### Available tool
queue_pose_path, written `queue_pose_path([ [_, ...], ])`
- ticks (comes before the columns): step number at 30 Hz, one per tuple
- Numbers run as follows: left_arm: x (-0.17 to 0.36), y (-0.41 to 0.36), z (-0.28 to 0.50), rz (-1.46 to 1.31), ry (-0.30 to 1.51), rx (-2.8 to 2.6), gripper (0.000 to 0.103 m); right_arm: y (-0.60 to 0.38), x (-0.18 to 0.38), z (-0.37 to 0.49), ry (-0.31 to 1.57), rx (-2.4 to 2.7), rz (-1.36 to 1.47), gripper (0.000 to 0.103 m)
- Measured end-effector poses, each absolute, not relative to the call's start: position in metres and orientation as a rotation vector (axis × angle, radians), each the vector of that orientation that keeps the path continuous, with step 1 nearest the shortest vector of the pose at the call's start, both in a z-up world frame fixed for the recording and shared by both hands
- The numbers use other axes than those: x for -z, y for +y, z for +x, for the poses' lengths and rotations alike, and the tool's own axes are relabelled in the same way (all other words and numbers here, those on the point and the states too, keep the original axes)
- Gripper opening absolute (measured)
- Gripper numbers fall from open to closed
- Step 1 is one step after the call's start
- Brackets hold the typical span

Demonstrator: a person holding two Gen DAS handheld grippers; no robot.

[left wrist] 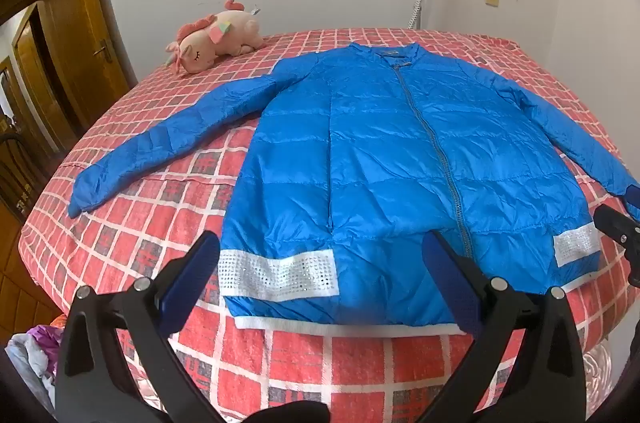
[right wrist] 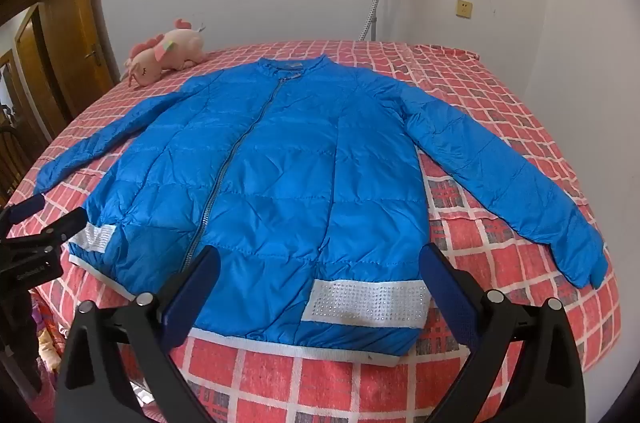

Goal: Fold large clothes

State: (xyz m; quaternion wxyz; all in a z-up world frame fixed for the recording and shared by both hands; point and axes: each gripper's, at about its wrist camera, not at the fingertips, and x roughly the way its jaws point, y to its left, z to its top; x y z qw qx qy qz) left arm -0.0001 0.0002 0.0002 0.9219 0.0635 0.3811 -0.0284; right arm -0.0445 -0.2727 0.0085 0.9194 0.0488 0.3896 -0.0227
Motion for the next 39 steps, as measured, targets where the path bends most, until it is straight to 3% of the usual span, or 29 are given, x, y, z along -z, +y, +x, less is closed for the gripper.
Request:
queue_pose_path([
  [39,-0.0063,0.0032,-0.0013,0.135,0.772,0.053,0.100,-0.2732,-0.0096,-0.0448,0.789,0.048,0.095,0.099],
])
